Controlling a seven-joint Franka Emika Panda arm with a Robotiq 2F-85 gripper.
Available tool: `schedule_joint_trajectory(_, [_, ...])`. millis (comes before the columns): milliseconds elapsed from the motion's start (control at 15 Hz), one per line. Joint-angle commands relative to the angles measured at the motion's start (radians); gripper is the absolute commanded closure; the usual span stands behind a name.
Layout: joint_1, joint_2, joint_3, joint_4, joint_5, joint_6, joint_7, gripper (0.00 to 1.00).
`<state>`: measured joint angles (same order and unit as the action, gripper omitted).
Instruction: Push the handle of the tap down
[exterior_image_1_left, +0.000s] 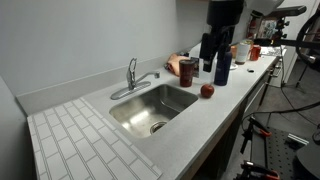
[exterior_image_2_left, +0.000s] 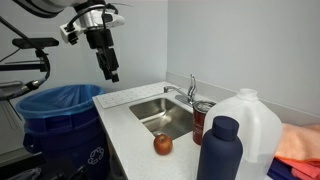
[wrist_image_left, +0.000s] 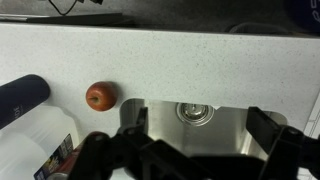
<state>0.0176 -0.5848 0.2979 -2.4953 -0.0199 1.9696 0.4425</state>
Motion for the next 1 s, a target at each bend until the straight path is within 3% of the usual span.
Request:
schedule_joint_trajectory(0, [0.018,0.003,-0.016,0.002,-0.01,-0.002,0.008,0.0])
schedule_joint_trajectory(933, [0.016,0.001,-0.013,-0.007,0.002,0.041,0.058,0.0])
